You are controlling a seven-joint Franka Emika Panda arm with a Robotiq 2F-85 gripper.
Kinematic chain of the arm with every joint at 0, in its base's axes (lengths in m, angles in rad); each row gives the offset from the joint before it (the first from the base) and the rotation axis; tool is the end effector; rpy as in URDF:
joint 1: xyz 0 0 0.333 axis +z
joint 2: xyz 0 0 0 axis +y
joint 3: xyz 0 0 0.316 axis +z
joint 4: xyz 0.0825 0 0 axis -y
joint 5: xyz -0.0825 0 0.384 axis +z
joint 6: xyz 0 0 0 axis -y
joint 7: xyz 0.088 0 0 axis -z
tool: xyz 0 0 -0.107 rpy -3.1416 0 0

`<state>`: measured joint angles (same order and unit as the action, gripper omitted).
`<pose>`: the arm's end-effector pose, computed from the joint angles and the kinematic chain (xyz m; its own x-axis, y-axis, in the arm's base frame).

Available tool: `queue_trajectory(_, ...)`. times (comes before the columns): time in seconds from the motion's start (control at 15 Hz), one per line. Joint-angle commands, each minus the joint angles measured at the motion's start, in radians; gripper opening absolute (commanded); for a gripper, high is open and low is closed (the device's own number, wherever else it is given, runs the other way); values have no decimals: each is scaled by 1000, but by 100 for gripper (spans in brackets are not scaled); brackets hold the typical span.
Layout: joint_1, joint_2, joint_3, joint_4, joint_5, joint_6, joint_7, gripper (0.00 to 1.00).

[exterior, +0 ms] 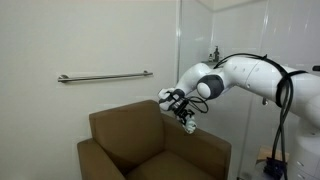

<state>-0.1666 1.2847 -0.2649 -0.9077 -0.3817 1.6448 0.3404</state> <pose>0.6669 -0.2727 0.0802 0.7629 -0.5719 -0.3015 -0.2596 -0.6982 0.6672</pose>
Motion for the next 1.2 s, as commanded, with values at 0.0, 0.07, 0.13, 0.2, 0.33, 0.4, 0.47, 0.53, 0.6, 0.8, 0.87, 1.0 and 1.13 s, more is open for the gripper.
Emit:
queue_trajectory(0.0, 29, -181, -2, -239, -29, 3, -35, 5)
queue_trajectory(0.07, 38, -213, -7, -278, -43, 25, -33, 5)
queue_trajectory(0.13, 43, -215, -13, -252, -61, 23, -41, 5)
queue_trajectory(0.2, 46, -221, -14, -235, -74, 23, -48, 5)
queue_trajectory(0.33, 56, -177, -36, -105, -84, 6, -62, 5)
queue_trajectory(0.4, 60, -148, -45, -34, -92, 13, -43, 5)
queue_trajectory(0.47, 61, -122, -55, 26, -96, 32, -26, 5)
queue_trajectory(0.53, 65, -88, -71, 93, -106, 50, -3, 5)
queue_trajectory(0.6, 62, -56, -78, 154, -104, 72, 12, 5)
queue_trajectory(0.8, 47, 47, -89, 309, -74, 166, 93, 5)
queue_trajectory(0.87, 40, 80, -87, 347, -59, 183, 118, 6)
queue_trajectory(1.0, 22, 130, -63, 377, -43, 224, 163, 5)
queue_trajectory(1.13, 7, 177, -47, 394, -18, 246, 188, 5)
